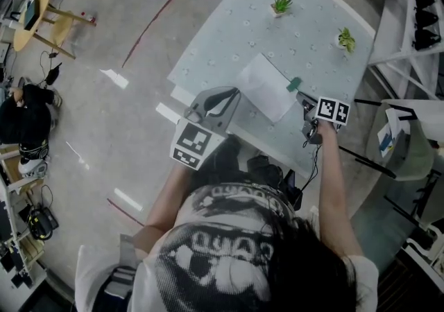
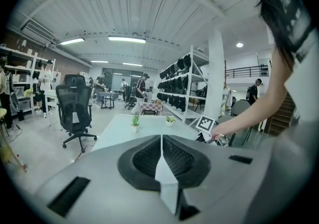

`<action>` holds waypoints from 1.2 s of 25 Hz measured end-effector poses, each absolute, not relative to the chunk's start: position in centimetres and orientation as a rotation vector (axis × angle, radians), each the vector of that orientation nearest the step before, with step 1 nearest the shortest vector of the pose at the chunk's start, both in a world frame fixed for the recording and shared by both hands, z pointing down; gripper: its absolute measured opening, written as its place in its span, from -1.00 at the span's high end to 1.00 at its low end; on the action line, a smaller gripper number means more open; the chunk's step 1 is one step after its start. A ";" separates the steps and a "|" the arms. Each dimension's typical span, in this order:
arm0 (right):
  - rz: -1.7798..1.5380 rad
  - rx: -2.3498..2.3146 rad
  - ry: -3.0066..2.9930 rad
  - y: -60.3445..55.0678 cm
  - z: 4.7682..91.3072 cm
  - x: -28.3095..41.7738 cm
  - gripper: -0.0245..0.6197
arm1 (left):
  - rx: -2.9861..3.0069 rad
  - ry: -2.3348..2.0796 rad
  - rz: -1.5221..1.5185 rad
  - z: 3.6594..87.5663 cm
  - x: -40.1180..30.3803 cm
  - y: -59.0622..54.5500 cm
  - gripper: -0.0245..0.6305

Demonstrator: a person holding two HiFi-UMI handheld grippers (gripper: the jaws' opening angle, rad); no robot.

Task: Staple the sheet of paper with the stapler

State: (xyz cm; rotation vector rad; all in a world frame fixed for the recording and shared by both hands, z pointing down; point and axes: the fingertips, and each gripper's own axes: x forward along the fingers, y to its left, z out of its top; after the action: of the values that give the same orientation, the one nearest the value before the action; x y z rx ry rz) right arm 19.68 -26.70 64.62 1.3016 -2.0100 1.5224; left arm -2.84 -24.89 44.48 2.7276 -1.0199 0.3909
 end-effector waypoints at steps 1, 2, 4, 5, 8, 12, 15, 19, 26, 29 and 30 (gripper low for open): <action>1.514 1.310 -2.013 -26.6 64.7 19.7 0.90 | 2.728 -1.018 0.390 44.5 -2.7 -25.0 0.90; 1.498 1.320 -2.017 -26.6 64.7 19.8 0.90 | 2.729 -1.015 0.389 44.5 -2.6 -25.1 0.90; 1.456 1.341 -2.021 -26.6 64.7 19.9 0.89 | 2.731 -1.007 0.389 44.5 -2.3 -25.1 0.90; 1.434 1.349 -2.021 -26.5 64.7 20.0 0.85 | 2.732 -1.003 0.390 44.6 -2.2 -25.1 0.90; 1.355 1.365 -2.023 -26.3 64.1 20.5 0.55 | 2.728 -1.001 0.397 44.7 -2.1 -25.0 0.90; 1.159 1.402 -2.056 -26.7 62.0 21.6 0.56 | 2.717 -1.006 0.399 45.0 -2.2 -24.9 0.90; 0.958 1.332 -2.122 -27.9 59.9 20.8 0.92 | 2.713 -1.004 0.401 45.3 -2.1 -24.7 0.90; 0.737 1.011 -2.152 -28.3 59.2 17.3 0.92 | 2.715 -0.996 0.395 45.4 -1.8 -24.4 0.90; 0.463 0.635 -1.968 -28.5 61.8 15.7 0.91 | 2.727 -0.974 0.368 45.5 -1.1 -24.4 0.90; 0.424 0.540 -1.923 -28.5 62.1 15.5 0.91 | 2.708 -0.984 0.349 45.8 -0.9 -24.2 0.90; 0.405 0.504 -1.902 -28.4 62.2 15.3 0.91 | 2.704 -0.984 0.345 46.0 -0.9 -24.2 0.90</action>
State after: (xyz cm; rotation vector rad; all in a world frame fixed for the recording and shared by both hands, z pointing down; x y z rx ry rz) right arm 15.33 -28.43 62.22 0.5037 -1.9025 0.4048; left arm -0.85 -24.18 45.95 2.7043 -0.9835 0.3449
